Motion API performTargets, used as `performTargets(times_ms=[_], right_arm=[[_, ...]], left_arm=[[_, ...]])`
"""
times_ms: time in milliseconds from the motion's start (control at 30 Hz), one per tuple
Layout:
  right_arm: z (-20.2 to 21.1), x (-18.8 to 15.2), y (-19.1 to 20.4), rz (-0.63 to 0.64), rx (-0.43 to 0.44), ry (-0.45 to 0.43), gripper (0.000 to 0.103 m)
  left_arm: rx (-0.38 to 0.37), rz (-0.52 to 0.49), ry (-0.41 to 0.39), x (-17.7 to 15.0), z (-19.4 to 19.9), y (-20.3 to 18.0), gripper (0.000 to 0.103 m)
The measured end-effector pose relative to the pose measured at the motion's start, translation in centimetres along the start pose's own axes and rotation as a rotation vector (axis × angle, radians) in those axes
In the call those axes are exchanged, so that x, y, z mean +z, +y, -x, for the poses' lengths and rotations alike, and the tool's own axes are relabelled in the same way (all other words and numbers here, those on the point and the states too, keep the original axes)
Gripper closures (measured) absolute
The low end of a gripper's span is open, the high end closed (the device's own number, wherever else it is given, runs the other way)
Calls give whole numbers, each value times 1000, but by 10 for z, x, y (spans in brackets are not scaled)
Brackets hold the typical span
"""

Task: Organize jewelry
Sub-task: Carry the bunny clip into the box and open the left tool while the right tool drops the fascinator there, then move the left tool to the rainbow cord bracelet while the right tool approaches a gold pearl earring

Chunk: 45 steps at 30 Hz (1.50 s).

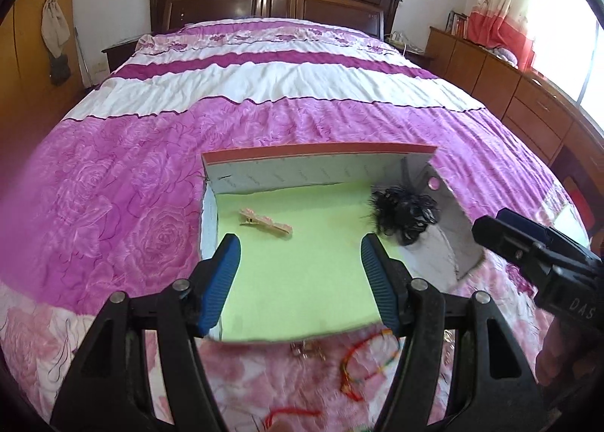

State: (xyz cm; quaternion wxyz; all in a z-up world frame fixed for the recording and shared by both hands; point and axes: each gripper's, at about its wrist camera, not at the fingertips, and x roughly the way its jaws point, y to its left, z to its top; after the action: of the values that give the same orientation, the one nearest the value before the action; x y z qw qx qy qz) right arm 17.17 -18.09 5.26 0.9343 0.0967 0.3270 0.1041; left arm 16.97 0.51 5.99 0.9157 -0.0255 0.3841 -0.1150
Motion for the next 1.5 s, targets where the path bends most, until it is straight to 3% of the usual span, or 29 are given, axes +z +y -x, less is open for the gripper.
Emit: performTargets(times_ms=[200, 533, 800, 1200, 1500], right_arm=[[25, -15, -5, -13, 8, -21, 31], [33, -56, -17, -27, 4, 51, 31], [22, -87, -28, -57, 1, 133, 31], [-3, -111, -32, -83, -2, 240, 31], [-16, -121, -29, -52, -34, 278, 42]], left_arm=[[-12, 7, -5, -18, 20, 1, 44], [-11, 15, 88, -55, 23, 8, 44], [23, -3, 184, -87, 17, 13, 44], [58, -1, 259, -119, 11, 27, 44], [86, -27, 276, -132, 2, 29, 45]])
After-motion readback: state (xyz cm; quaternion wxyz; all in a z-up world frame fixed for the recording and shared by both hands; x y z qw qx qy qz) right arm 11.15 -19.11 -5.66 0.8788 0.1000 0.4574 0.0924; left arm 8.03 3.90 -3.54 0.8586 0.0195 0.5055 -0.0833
